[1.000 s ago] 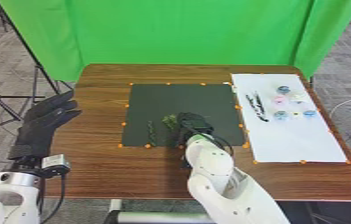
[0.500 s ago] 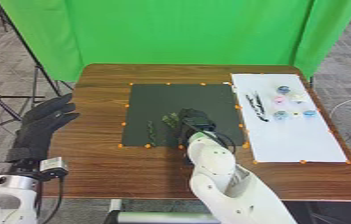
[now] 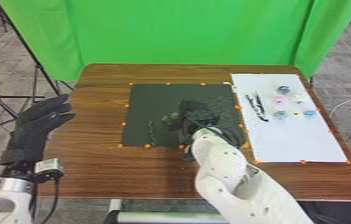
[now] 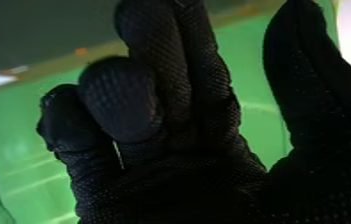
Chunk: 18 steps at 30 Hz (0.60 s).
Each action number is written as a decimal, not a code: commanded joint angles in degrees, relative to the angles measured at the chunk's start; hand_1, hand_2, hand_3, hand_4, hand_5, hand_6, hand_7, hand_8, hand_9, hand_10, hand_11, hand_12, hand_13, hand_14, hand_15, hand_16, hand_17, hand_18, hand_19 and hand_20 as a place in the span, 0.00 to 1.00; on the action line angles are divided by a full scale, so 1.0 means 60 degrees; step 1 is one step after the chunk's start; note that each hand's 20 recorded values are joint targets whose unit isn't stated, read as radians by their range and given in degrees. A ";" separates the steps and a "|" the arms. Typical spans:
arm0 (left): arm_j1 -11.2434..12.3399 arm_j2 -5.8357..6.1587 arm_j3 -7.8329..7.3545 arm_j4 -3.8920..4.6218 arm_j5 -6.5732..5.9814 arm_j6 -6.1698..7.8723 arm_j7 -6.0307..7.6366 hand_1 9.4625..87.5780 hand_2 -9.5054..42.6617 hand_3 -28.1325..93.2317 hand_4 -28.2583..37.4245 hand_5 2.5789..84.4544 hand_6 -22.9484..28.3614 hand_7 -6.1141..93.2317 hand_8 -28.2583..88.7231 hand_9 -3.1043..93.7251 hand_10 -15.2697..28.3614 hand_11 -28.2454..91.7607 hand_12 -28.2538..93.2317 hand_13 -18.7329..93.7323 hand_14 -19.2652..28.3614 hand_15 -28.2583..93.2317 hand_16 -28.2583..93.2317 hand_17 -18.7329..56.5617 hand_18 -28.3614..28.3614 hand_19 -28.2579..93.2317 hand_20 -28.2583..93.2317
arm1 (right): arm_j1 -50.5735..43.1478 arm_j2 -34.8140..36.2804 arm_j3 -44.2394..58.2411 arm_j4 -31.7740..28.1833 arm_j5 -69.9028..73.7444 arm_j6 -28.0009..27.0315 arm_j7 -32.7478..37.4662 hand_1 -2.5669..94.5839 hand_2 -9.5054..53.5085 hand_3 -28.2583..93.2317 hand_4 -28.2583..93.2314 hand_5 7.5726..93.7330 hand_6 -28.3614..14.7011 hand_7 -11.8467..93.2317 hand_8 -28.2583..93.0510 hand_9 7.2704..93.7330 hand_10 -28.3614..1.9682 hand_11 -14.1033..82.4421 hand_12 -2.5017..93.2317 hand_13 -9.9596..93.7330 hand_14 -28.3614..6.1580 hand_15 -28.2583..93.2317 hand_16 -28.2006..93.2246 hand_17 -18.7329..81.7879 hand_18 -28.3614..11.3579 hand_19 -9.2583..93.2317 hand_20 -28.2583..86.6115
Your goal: Arrange flowers
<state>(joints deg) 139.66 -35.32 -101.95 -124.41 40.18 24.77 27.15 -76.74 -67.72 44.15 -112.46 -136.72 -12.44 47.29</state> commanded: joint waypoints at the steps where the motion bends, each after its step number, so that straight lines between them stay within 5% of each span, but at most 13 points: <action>1: -0.0096 0.0060 0.0134 -0.0032 0.0022 0.0015 -0.0058 0.23 0.22 0.91 0.11 0.41 0.58 0.26 0.14 0.36 0.76 0.50 0.32 0.36 0.91 0.71 0.14 0.09 0.86 0.66 0.32 | 0.0648 0.1397 0.0811 0.0573 -0.0038 0.0833 0.0164 0.38 0.03 0.82 0.06 0.78 0.50 0.28 0.14 0.80 0.33 0.38 0.20 0.83 0.50 0.80 0.40 0.71 0.18 1.00 0.50; 8: -0.0488 0.0098 0.0498 0.0035 0.0083 -0.0093 -0.0148 0.23 0.22 0.91 0.10 0.41 0.57 0.27 0.13 0.36 0.76 0.50 0.32 0.36 0.90 0.71 0.14 0.09 0.86 0.66 0.32 | 0.0848 0.1954 0.1232 0.1607 0.0106 0.1078 0.0644 0.37 0.02 0.84 0.05 0.69 0.44 0.25 0.14 0.70 0.34 0.33 0.18 0.83 0.49 0.80 0.40 0.72 0.20 1.00 0.49; 18: -0.0705 0.0140 0.0805 0.0087 0.0042 -0.0099 -0.0077 0.23 0.21 0.91 0.10 0.41 0.57 0.27 0.13 0.36 0.76 0.51 0.32 0.36 0.90 0.71 0.14 0.09 0.85 0.66 0.32 | 0.1109 0.2517 0.1261 0.2752 0.0083 0.0901 0.1228 0.37 0.00 0.85 0.04 0.69 0.42 0.25 0.15 0.70 0.30 0.34 0.18 0.83 0.50 0.81 0.39 0.73 0.22 1.00 0.49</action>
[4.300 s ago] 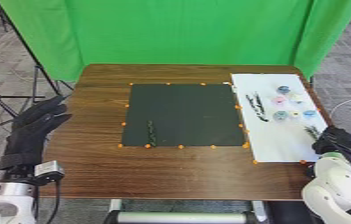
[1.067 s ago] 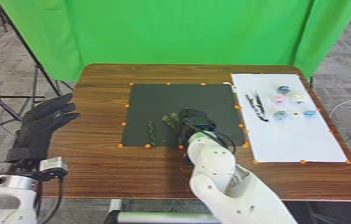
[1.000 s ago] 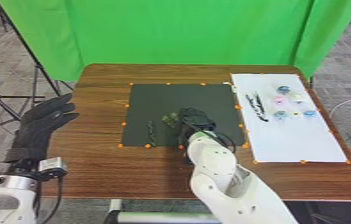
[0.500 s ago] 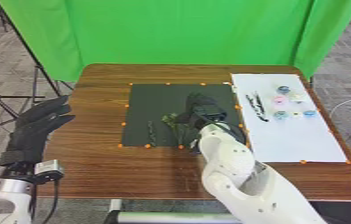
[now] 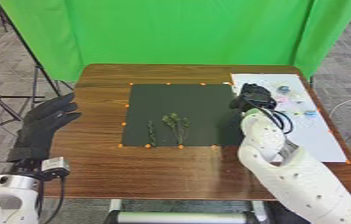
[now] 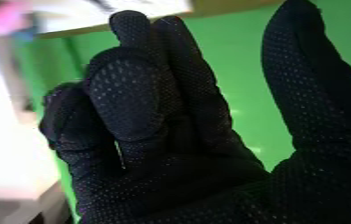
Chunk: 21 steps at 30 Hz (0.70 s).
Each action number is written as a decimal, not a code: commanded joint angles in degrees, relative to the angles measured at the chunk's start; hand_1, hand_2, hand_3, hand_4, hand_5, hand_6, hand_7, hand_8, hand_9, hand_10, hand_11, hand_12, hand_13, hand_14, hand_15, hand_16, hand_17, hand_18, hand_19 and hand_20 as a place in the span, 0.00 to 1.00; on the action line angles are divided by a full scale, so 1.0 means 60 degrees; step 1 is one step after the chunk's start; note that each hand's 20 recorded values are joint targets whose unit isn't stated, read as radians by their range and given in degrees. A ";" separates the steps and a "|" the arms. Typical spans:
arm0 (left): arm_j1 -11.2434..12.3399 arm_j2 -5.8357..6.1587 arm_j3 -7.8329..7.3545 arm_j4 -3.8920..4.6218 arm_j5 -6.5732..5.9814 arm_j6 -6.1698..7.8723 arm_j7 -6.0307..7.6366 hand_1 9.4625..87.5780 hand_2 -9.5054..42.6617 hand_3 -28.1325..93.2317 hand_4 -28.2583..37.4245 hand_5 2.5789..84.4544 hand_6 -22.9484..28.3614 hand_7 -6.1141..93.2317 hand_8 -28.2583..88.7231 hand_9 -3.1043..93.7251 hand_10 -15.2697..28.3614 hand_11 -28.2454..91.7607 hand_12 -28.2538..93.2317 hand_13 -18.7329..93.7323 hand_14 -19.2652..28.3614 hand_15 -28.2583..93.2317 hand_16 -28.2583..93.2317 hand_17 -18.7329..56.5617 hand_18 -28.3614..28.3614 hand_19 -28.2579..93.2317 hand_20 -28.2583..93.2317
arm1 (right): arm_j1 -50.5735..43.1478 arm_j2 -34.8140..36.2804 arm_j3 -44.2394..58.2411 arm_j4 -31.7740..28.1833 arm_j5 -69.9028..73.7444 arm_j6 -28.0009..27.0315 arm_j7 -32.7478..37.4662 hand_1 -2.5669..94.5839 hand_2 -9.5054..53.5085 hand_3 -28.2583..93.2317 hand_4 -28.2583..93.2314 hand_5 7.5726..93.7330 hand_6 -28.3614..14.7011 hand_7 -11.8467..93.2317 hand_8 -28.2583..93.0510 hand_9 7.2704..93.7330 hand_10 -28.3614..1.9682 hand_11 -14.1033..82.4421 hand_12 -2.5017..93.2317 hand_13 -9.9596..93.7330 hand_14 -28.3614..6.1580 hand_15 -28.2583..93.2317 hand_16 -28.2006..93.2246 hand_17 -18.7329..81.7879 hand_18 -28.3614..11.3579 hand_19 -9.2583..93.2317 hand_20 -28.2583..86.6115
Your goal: Arrange flowers
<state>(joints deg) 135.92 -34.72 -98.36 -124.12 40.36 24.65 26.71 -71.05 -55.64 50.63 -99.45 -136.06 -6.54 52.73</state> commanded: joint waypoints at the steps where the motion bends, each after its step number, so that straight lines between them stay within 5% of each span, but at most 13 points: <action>1: -0.0107 0.0022 0.0237 0.0048 0.0030 -0.0099 -0.0015 0.23 0.21 0.92 0.10 0.41 0.57 0.27 0.13 0.36 0.76 0.51 0.32 0.36 0.90 0.71 0.14 0.09 0.85 0.66 0.32 | 0.0156 0.0510 0.0196 0.0661 -0.0081 -0.0069 0.0325 0.37 0.00 0.85 0.04 0.69 0.42 0.25 0.15 0.69 0.30 0.34 0.18 0.83 0.50 0.81 0.39 0.73 0.22 1.00 0.49; 21: -0.0316 -0.0101 0.0416 0.0127 -0.0021 -0.0162 0.0033 0.23 0.21 0.92 0.10 0.41 0.57 0.27 0.13 0.36 0.76 0.51 0.32 0.35 0.90 0.71 0.14 0.09 0.85 0.66 0.32 | 0.0152 0.0102 -0.0222 0.1548 0.0020 -0.0406 0.0587 0.37 0.00 0.85 0.04 0.72 0.43 0.26 0.15 0.73 0.29 0.36 0.19 0.83 0.50 0.82 0.39 0.73 0.22 1.00 0.50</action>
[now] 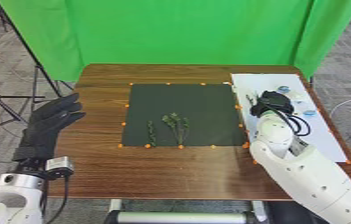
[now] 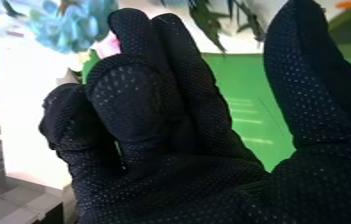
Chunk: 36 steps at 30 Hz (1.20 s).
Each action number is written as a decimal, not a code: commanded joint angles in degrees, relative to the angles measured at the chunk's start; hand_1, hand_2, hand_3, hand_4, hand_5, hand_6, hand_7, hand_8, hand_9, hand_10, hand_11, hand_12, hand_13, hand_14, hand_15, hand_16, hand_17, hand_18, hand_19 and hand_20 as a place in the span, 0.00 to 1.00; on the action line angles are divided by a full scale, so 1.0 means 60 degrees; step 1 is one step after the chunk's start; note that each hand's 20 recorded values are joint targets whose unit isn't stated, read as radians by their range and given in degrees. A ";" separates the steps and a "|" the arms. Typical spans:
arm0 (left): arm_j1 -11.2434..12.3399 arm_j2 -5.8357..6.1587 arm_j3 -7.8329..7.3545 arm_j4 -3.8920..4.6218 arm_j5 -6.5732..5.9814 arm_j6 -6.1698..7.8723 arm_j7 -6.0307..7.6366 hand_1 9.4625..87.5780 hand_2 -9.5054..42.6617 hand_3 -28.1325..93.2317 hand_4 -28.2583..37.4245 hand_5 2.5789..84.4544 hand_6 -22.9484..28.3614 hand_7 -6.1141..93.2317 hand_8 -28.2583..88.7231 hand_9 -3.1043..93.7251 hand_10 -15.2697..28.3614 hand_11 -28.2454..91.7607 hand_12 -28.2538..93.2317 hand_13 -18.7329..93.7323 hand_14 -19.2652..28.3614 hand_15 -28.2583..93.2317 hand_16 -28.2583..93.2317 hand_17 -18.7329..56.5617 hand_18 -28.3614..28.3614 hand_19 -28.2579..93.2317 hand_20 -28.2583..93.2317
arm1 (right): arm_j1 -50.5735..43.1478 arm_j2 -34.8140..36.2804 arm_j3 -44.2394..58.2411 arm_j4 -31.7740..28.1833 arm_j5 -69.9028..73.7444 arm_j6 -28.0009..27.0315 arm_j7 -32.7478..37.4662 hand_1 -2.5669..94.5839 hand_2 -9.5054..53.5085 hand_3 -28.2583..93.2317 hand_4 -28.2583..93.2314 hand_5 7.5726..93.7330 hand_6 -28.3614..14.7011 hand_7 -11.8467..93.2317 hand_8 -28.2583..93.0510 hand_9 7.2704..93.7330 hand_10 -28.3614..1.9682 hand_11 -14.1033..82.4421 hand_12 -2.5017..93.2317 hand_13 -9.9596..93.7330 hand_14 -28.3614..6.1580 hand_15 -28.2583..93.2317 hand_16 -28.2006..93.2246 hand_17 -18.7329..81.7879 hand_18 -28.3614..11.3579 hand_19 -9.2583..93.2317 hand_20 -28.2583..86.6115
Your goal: Arrange flowers
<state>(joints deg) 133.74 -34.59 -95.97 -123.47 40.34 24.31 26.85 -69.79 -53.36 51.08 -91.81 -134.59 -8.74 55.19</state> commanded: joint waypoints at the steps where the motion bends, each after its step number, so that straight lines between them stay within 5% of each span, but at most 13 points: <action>1: 0.0018 -0.0126 0.0033 0.0022 0.0011 -0.0119 -0.0007 0.23 0.21 0.92 0.10 0.41 0.57 0.27 0.13 0.36 0.76 0.51 0.32 0.35 0.90 0.71 0.14 0.09 0.85 0.66 0.32 | -0.0050 -0.0280 -0.0374 0.0311 -0.0256 0.0010 0.0200 0.38 0.00 0.85 0.04 0.72 0.44 0.27 0.15 0.74 0.30 0.37 0.19 0.83 0.50 0.82 0.39 0.73 0.23 1.00 0.50; 9: -0.0114 -0.0132 0.0136 0.0070 0.0016 -0.0149 0.0001 0.23 0.20 0.92 0.09 0.41 0.57 0.27 0.13 0.36 0.76 0.51 0.32 0.35 0.90 0.71 0.14 0.09 0.85 0.66 0.32 | 0.0033 -0.0353 -0.0450 0.0829 -0.0557 0.0399 0.0140 0.42 0.01 0.85 0.03 0.78 0.52 0.31 0.14 0.82 0.38 0.40 0.20 0.85 0.54 0.82 0.39 0.75 0.24 1.00 0.53; 13: -0.0115 -0.0160 0.0145 0.0079 0.0020 -0.0152 -0.0006 0.23 0.20 0.92 0.09 0.41 0.57 0.27 0.13 0.36 0.75 0.51 0.32 0.35 0.90 0.72 0.14 0.09 0.85 0.66 0.32 | 0.0298 -0.0561 -0.0729 0.1109 -0.0315 0.0420 0.0284 0.48 0.00 0.84 0.00 0.81 0.54 0.32 0.26 0.86 0.44 0.42 0.22 0.87 0.57 0.81 0.40 0.76 0.25 1.00 0.54; 22: -0.0094 -0.0168 0.0142 0.0080 -0.0010 -0.0125 0.0056 0.23 0.20 0.92 0.09 0.41 0.57 0.27 0.13 0.36 0.75 0.51 0.32 0.35 0.89 0.72 0.14 0.09 0.85 0.66 0.32 | -0.0041 -0.0717 -0.0328 0.1366 -0.0074 -0.0184 0.0331 0.56 0.00 0.82 0.00 0.86 0.60 0.36 0.29 0.92 0.54 0.42 0.29 0.89 0.63 0.80 0.41 0.76 0.26 1.00 0.56; 36: 0.0134 -0.0164 0.0023 0.0033 -0.0050 -0.0078 0.0082 0.23 0.21 0.92 0.09 0.41 0.57 0.27 0.13 0.36 0.75 0.51 0.32 0.35 0.89 0.72 0.14 0.09 0.85 0.66 0.32 | 0.0030 -0.0451 -0.0377 0.1163 -0.0459 0.0931 -0.0041 0.57 0.00 0.86 0.00 0.90 0.60 0.36 0.36 0.96 0.53 0.49 0.31 0.92 0.67 0.81 0.42 0.78 0.28 1.00 0.61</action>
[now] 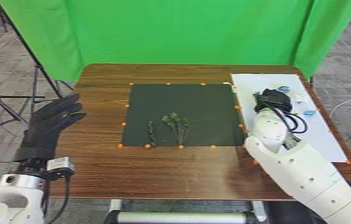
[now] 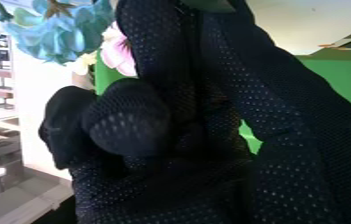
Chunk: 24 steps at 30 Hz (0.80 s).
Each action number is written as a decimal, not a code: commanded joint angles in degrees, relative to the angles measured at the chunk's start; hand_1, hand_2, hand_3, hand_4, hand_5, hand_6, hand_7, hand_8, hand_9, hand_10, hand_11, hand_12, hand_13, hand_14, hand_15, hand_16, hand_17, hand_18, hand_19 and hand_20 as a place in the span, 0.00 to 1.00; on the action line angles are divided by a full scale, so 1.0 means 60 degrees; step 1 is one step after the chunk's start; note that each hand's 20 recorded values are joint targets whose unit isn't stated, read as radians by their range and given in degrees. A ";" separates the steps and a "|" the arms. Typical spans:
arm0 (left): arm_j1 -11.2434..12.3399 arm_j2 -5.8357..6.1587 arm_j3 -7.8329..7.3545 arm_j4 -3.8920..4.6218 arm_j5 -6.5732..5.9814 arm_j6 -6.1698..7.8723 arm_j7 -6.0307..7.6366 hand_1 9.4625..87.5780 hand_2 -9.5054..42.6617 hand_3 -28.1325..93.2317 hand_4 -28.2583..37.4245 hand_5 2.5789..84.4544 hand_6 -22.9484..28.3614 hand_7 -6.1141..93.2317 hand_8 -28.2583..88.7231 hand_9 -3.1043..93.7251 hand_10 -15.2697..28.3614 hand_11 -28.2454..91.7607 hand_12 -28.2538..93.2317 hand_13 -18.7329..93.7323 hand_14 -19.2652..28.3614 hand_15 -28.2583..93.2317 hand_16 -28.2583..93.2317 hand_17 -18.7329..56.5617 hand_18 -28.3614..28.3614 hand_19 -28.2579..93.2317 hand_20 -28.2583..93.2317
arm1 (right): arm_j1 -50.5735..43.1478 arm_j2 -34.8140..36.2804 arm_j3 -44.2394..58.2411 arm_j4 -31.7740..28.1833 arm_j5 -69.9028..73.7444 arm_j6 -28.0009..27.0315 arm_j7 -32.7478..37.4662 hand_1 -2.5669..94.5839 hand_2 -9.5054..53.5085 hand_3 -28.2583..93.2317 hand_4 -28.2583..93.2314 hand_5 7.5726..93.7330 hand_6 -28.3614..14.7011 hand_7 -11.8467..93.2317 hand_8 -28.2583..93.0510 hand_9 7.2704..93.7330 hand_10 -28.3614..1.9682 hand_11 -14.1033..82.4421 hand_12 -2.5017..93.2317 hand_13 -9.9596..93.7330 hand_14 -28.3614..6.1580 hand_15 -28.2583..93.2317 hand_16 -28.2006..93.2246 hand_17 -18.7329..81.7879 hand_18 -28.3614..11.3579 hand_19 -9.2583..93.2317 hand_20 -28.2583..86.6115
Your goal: Arrange flowers
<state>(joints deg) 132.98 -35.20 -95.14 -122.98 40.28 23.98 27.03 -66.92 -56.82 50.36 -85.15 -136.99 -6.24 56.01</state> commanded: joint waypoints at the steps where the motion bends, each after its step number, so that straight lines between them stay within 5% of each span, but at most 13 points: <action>1: 0.0264 -0.0075 -0.0127 -0.0052 -0.0026 -0.0025 0.0049 0.23 0.21 0.92 0.09 0.41 0.57 0.27 0.13 0.36 0.75 0.51 0.32 0.35 0.89 0.72 0.14 0.09 0.85 0.66 0.32 | -0.0381 0.0167 -0.0281 -0.0012 -0.0065 0.0574 -0.0142 0.57 0.00 0.86 0.00 0.90 0.60 0.36 0.36 0.96 0.53 0.49 0.31 0.92 0.68 0.81 0.42 0.78 0.28 1.00 0.61; 24: 0.0729 0.0199 -0.0289 -0.0185 -0.0198 0.0296 0.0372 0.23 0.20 0.92 0.10 0.41 0.57 0.27 0.13 0.36 0.75 0.51 0.31 0.35 0.89 0.71 0.14 0.09 0.85 0.66 0.32 | 0.0331 0.0592 -0.0493 -0.1359 -0.0683 0.1647 -0.0724 0.57 0.00 0.87 0.00 0.93 0.57 0.33 0.38 0.97 0.53 0.49 0.32 0.92 0.67 0.81 0.42 0.80 0.28 1.00 0.63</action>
<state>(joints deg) 136.16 -34.35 -96.21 -123.35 39.35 24.99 28.93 -65.47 -54.10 47.21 -89.86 -139.23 1.77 52.67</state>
